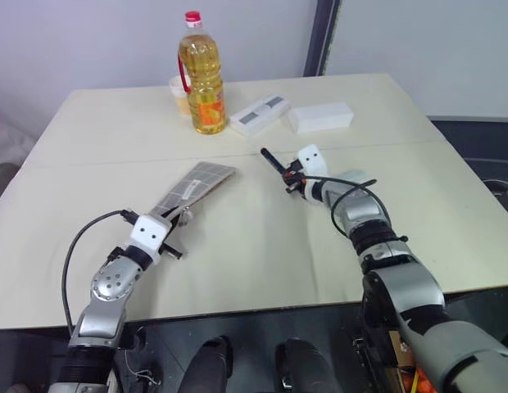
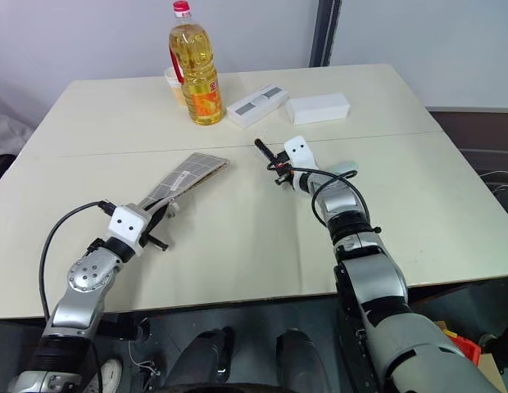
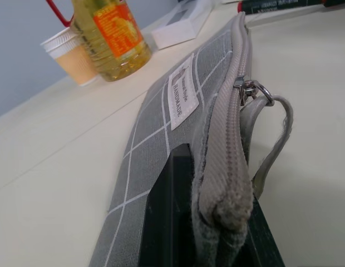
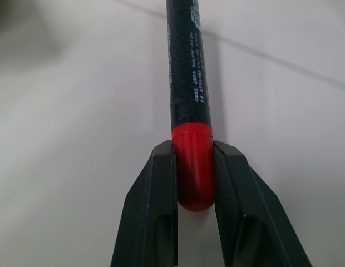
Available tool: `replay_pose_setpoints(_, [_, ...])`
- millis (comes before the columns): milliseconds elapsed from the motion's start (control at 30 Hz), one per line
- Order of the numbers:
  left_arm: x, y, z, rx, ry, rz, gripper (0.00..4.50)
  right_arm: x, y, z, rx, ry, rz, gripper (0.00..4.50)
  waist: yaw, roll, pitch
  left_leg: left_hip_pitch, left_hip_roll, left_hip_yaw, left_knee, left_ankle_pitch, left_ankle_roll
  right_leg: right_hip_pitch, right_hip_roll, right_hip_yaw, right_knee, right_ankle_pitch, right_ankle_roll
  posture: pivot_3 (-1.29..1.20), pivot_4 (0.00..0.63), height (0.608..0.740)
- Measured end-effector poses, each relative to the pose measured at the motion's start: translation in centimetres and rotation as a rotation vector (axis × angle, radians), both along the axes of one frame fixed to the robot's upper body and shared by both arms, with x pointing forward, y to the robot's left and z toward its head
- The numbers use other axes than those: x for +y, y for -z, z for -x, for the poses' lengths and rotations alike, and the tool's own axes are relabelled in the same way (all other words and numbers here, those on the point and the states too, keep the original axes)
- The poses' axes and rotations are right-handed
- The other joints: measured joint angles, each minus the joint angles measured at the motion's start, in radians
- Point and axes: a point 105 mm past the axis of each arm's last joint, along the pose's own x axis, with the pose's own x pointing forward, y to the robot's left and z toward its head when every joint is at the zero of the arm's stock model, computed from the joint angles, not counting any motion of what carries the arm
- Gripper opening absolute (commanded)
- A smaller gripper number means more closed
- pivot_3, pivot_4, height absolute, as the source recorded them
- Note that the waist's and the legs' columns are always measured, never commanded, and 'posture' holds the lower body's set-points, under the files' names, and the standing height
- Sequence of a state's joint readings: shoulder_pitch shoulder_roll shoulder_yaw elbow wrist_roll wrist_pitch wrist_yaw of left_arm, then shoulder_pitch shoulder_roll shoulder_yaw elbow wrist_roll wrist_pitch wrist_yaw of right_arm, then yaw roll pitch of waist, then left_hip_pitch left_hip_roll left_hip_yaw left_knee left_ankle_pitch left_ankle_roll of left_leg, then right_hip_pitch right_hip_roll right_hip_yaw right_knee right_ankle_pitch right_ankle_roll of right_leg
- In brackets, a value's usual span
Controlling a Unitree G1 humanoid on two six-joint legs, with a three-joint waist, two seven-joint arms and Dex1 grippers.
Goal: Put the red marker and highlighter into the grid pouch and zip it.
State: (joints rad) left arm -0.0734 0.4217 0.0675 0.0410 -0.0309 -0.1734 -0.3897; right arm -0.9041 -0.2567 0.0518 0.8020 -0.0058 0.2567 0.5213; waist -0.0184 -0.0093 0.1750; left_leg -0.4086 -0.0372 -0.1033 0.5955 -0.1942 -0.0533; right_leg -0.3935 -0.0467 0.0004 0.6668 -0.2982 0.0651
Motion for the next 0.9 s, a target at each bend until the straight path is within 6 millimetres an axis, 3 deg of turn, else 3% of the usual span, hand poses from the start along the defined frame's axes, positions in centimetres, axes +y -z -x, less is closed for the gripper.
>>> replay_pose_setpoints(100, [-0.2, -0.2, -0.2, 0.011, 0.001, 0.051, 0.0, -0.3, -1.1, 1.3, -0.084, -0.054, 0.041, 0.33, 0.004, 0.0, 0.0, -0.001, 0.0, 0.0, 0.001, 0.0, 0.0, 0.0, 0.0, 0.0, 0.0, 0.0, 0.0, 0.0, 0.15, 0.74])
replay_pose_setpoints(267, [-0.9, -1.4, -0.9, 0.027, 0.08, 0.153, 0.0, -2.2, -4.1, 5.6, -0.25, -0.209, 0.214, 0.33, 0.004, 0.001, 0.001, -0.001, -0.001, -0.001, 0.002, 0.0, 0.0, 0.001, 0.0, -0.001, -0.001, 0.0, 0.001, 0.0, 0.15, 0.74])
replay_pose_setpoints(400, [-2.2, -2.3, -1.2, 0.025, 0.16, 0.173, 0.0, -2.2, -4.9, 7.6, -0.278, -0.281, 0.275, 0.33, -0.003, 0.001, 0.001, 0.001, 0.001, -0.001, 0.002, 0.0, 0.0, 0.002, 0.002, -0.001, 0.0, 0.0, 0.0, 0.0, 0.15, 0.74])
replay_pose_setpoints(633, [-3.1, -2.7, -1.3, 0.034, 0.228, 0.178, 0.0, -0.7, -4.7, 9.3, -0.263, -0.368, 0.317, 0.33, 0.005, 0.001, 0.001, 0.0, 0.0, -0.001, 0.002, 0.0, 0.0, 0.002, 0.0, -0.001, -0.001, 0.0, 0.0, 0.0, 0.15, 0.74])
replay_pose_setpoints(900, [-3.3, -2.4, -1.2, 0.047, 0.235, 0.176, 0.0, -0.7, -4.1, 9.3, -0.248, -0.373, 0.368, 0.33, 0.005, 0.0, 0.001, 0.0, 0.0, -0.001, 0.002, 0.0, 0.0, 0.002, 0.0, -0.001, -0.001, 0.0, 0.0, 0.0, 0.15, 0.74])
